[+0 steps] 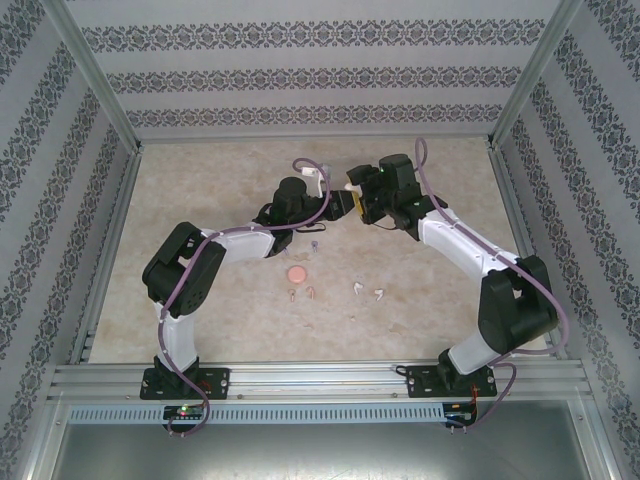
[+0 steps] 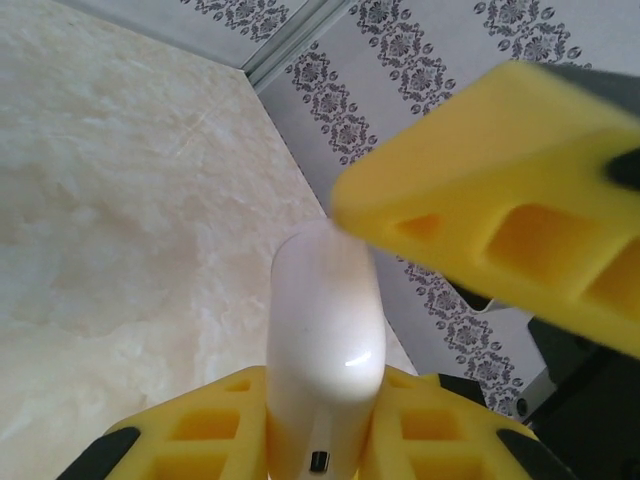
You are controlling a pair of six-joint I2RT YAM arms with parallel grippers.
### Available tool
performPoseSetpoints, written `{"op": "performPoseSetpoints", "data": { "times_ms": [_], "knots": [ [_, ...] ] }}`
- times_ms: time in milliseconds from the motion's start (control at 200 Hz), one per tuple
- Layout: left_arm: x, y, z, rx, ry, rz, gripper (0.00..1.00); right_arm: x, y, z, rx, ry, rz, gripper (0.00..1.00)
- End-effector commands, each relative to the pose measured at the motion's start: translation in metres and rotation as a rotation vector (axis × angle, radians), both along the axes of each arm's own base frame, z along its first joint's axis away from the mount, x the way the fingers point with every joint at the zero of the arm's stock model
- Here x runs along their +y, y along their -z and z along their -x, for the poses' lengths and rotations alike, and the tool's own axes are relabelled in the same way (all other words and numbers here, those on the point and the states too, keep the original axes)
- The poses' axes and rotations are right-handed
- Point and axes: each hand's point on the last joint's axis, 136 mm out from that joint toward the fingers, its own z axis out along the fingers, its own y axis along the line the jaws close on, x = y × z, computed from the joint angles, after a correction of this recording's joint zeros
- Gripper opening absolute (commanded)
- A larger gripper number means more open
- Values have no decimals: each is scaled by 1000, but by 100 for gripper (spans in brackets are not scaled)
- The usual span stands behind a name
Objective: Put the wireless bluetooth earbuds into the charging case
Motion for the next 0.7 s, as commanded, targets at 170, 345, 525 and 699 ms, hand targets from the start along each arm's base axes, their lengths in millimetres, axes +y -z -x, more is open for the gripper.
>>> {"op": "performPoseSetpoints", "data": {
  "times_ms": [170,345,525,699],
  "knots": [
    [0,-12,8,5,66,17,0,-60,-44,9,-175,-16,107,88],
    [17,-16,14,23,120,22,0,-95,-23,32,-195,-86,366,98],
    [25,-30,24,5,179,-28,0,-137,-12,49,-180,-40,655,98],
    [22,-48,35,-26,249,-50,0,-152,-17,59,-315,-113,838,98]
  ]
}}
